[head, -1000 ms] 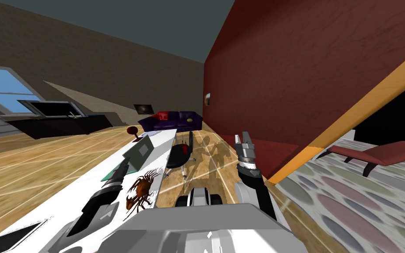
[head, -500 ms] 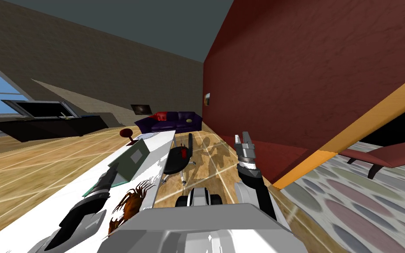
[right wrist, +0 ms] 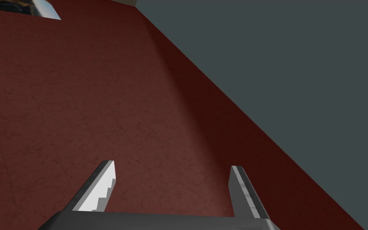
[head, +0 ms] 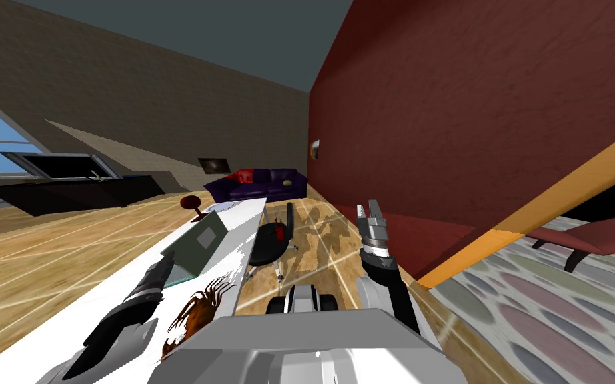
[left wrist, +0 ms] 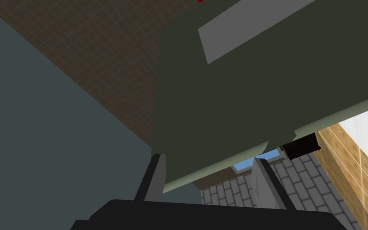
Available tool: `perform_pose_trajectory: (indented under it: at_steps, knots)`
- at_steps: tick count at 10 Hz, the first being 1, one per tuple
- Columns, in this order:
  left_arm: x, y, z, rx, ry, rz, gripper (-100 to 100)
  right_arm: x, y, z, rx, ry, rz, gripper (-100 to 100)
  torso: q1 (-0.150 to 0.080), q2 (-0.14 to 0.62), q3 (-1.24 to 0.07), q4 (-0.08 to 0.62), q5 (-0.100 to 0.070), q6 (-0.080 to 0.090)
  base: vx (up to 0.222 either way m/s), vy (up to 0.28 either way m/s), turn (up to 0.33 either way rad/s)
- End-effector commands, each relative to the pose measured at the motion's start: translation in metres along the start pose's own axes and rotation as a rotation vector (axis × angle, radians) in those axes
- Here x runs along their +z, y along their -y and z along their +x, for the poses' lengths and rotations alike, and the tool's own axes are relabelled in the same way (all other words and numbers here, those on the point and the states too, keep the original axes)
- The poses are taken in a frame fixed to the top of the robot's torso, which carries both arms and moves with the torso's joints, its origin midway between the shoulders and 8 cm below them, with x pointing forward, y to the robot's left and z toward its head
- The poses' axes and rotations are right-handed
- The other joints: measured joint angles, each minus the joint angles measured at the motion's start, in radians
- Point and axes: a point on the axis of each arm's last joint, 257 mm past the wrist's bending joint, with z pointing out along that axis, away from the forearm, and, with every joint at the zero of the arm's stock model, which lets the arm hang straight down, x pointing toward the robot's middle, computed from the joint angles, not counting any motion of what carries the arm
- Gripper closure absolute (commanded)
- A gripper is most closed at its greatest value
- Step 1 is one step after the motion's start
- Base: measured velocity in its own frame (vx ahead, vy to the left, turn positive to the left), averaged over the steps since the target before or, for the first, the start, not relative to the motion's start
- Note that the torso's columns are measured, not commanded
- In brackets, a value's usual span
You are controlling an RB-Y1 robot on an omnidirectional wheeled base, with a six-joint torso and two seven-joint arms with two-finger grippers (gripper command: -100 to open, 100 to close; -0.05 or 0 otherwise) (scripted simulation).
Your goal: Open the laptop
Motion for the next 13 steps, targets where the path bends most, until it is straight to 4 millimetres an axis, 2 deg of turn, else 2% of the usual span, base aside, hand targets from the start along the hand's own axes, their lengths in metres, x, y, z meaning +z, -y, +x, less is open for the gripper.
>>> perform_pose_trajectory:
  at_steps: [1,8,9,10,13]
  knots:
    - [0.010,0.000,0.006,-0.091,-0.003,-0.029,100,0.000,0.000,0.000,0.000,0.000,0.000,0,0.001,0.000,0.001,-0.001,0.003,-0.001,-0.070,0.059,-0.013]
    - [0.046,0.006,0.027,-0.350,-0.024,-0.114,100,0.000,0.000,0.000,0.000,0.000,0.000,0,-0.005,-0.008,-0.004,-0.003,0.001,0.004,-0.076,0.049,-0.051]
    - [0.043,0.002,0.021,-0.313,-0.020,-0.108,100,0.000,0.000,0.000,0.000,0.000,0.000,0,-0.006,-0.008,-0.004,-0.002,-0.001,0.003,-0.009,0.004,-0.029]
    - [0.045,-0.002,0.032,-0.400,-0.021,-0.138,100,0.000,0.000,0.000,0.000,0.000,0.000,0,-0.006,-0.007,-0.004,-0.003,-0.002,0.000,-0.038,0.018,-0.124]
    - [0.045,-0.004,0.038,-0.440,-0.021,-0.150,100,0.000,0.000,0.000,0.000,0.000,0.000,0,-0.006,-0.004,-0.003,-0.002,-0.003,0.000,-0.024,0.011,-0.080]
